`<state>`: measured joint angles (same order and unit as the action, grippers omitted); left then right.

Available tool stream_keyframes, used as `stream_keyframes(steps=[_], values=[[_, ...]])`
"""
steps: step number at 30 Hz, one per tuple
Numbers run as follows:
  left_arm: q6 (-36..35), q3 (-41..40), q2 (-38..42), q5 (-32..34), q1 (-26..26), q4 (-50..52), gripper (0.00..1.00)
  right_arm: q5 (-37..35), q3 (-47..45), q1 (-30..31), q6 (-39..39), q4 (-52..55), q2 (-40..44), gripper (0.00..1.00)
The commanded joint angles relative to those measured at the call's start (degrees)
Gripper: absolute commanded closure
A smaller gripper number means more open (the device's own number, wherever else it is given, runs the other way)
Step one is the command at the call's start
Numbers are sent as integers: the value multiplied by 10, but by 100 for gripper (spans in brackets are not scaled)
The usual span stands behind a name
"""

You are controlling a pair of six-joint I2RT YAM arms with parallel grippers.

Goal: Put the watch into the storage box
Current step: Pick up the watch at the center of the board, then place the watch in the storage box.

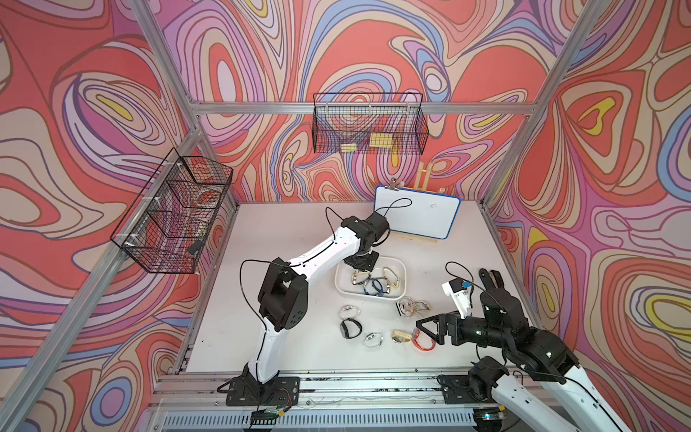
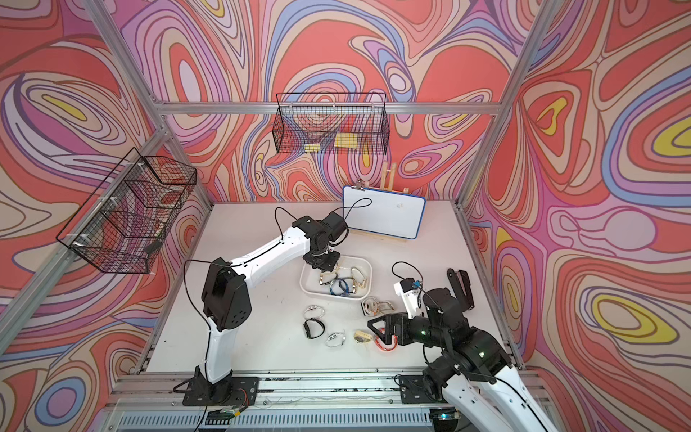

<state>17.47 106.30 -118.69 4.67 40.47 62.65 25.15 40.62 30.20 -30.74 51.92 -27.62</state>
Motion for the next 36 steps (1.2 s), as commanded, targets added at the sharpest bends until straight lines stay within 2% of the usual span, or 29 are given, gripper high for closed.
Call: stream_keyframes(steps=[1, 17, 31, 36], values=[[-5, -40, 21, 8, -17, -5, 100, 2, 10, 3, 7, -9, -4, 2], [151, -170, 77, 27, -42, -119, 96, -3, 8, 3, 5, -7, 1, 2], [291, -225, 112, 57, -43, -155, 95, -4, -8, 3, 0, -5, 22, 2], [320, -238, 107, 40, -43, -172, 95, -4, -8, 3, 0, -6, 27, 2]])
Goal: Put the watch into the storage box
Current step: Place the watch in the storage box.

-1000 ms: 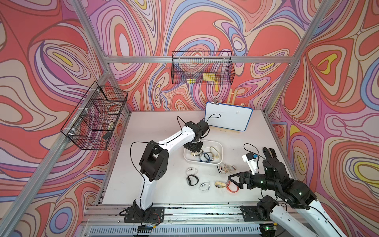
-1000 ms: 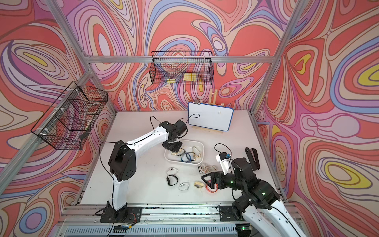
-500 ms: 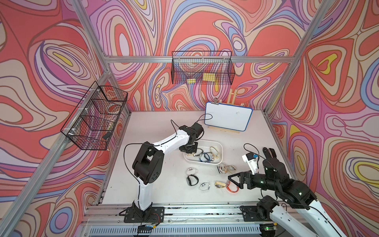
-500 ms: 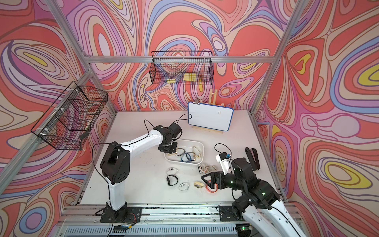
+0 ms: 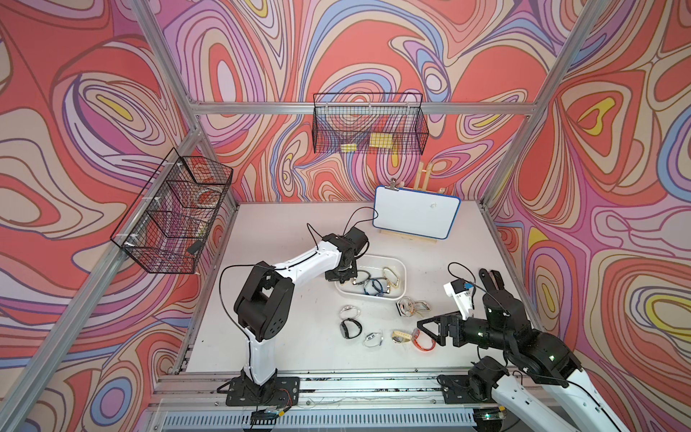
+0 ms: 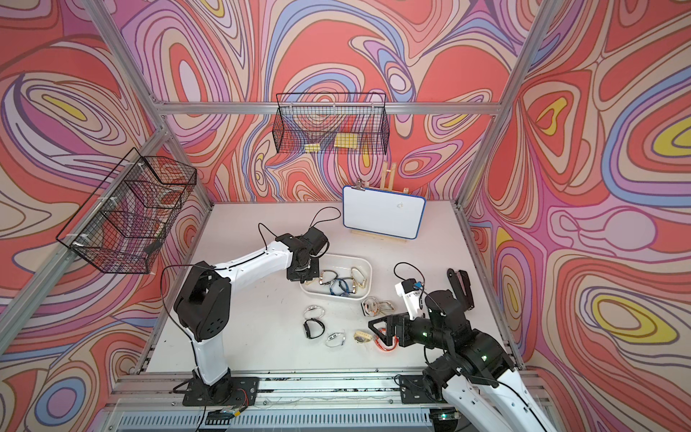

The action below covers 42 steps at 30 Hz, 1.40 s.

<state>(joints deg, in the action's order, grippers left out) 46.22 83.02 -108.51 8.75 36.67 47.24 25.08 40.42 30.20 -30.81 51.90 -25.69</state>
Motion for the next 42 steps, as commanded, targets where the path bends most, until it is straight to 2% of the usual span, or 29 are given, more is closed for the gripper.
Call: stream_keyframes(steps=[1, 5, 7, 11, 15, 19, 23, 30, 35, 39, 42], values=[[34, -3, 0, -5, -5, -18, 95, -3, -6, 3, 1, -6, 8, 2], [38, -2, -18, -9, -5, -17, 93, -1, -5, 3, 2, -6, 9, 2], [38, -8, -18, -10, -5, -21, 90, -1, -6, 3, 2, -6, 10, 2], [37, -14, -15, -10, -4, -23, 70, -1, -6, 3, 2, -7, 9, 2], [36, -10, -5, -8, -2, -21, 45, -1, -5, 3, 2, -7, 9, 2], [29, 3, 22, 4, 14, -15, 32, -2, -6, 3, 2, -10, 5, 2], [16, 29, 66, 41, 41, 8, 24, -10, -3, 3, -2, -14, -13, 2], [-33, 11, 187, 92, 88, 5, 17, -67, -2, 3, -25, -15, -86, 2], [-103, -64, 295, 82, 142, -43, 16, -153, 2, 3, -69, -19, -137, 2], [-124, -148, 381, 56, 177, -79, 15, -160, -9, 3, -93, -54, -159, 2], [-120, -202, 437, 60, 198, -82, 15, -142, -16, 3, -93, -82, -162, 3]])
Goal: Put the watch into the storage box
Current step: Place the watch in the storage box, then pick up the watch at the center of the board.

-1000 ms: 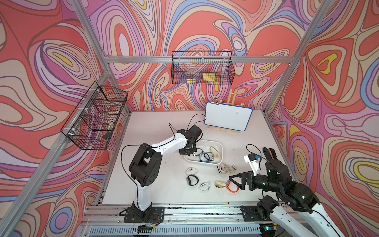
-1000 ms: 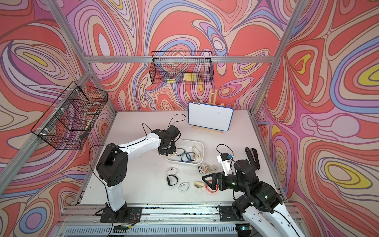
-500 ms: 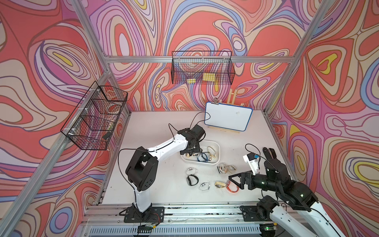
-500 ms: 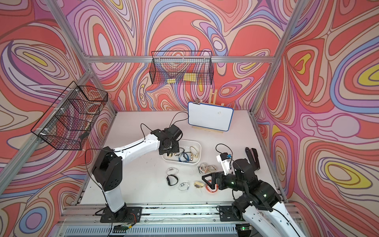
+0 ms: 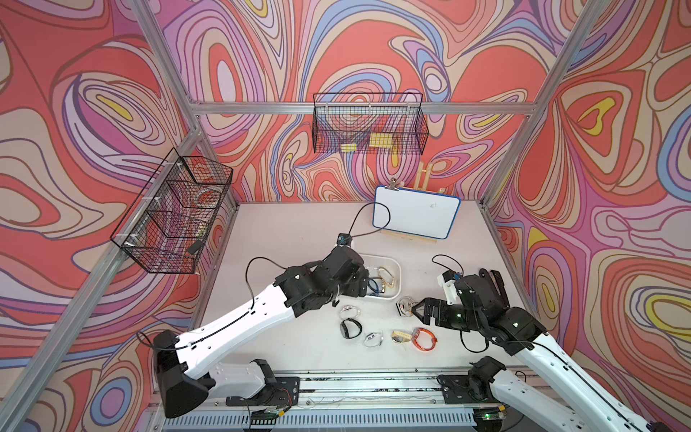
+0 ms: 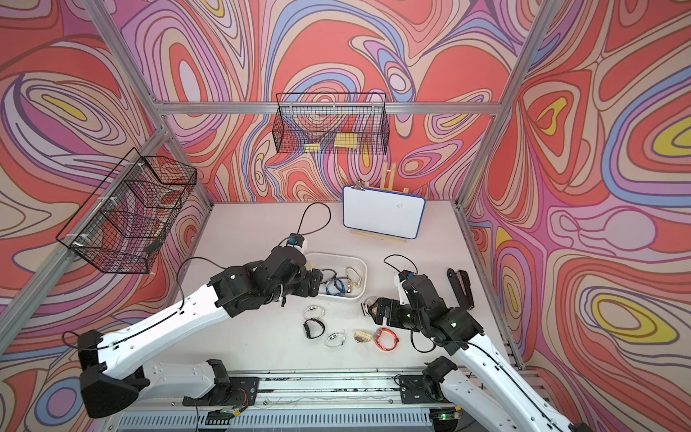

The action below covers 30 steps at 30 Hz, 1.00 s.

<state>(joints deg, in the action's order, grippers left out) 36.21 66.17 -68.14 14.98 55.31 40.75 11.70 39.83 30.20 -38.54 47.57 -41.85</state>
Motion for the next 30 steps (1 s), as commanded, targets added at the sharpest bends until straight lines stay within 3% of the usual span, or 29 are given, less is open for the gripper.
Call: stream_keyframes(steps=[1, 8, 10, 18, 21, 22, 30], values=[[-20, -49, 51, -4, 18, -19, 15, -10, -9, 3, -16, -39, 1, 3], [-55, -106, 144, -7, 127, -39, 11, -83, -7, 3, -39, 18, -29, 2], [-60, -111, 157, 3, 166, -34, 1, -115, -6, 3, -54, 32, -55, 2], [-60, -103, 124, 47, 284, -26, 1, -207, 39, 2, -60, 35, -176, 2], [-60, -94, 99, 48, 303, -32, 1, -222, 60, -2, -47, 37, -214, 9], [-60, -94, 95, 44, 306, -38, 0, -223, 64, -5, -42, 35, -226, 16], [-54, -101, 93, 39, 309, -62, 0, -167, 60, -37, 7, -1, -292, 38]])
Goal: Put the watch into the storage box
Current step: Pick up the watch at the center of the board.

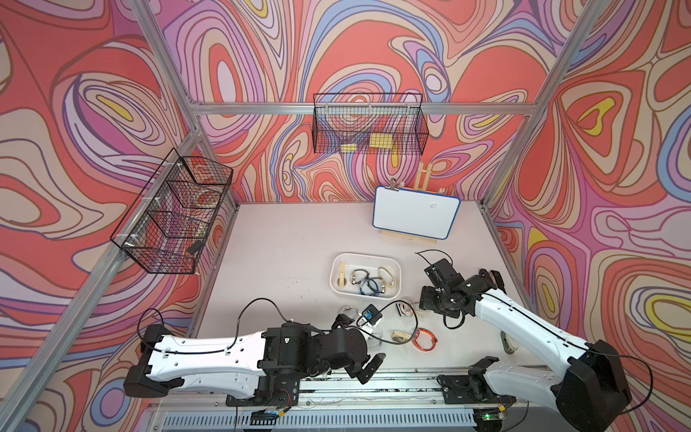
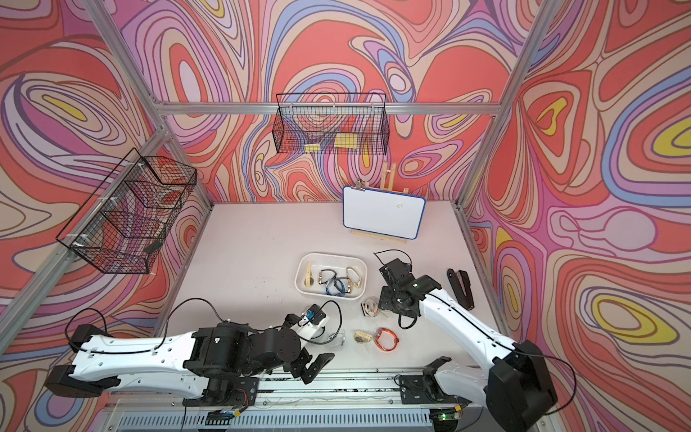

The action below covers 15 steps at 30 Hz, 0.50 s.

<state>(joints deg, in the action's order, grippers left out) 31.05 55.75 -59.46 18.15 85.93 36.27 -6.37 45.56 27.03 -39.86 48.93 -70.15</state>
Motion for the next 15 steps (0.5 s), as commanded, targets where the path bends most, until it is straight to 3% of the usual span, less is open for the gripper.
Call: stream_keyframes(steps=[1, 5, 9, 15], values=[[-1, 2, 8, 7, 3, -17, 0, 20, 0, -8, 22, -19, -10, 41], [7, -4, 14, 15, 3, -12, 0, 28, -7, -14, 29, -33, -22, 45], [11, -11, 20, 19, 3, -11, 1, 42, -4, -17, 47, -39, -51, 58], [17, -18, 27, 25, 3, -8, 0, 32, -13, -21, 59, -37, -58, 58]])
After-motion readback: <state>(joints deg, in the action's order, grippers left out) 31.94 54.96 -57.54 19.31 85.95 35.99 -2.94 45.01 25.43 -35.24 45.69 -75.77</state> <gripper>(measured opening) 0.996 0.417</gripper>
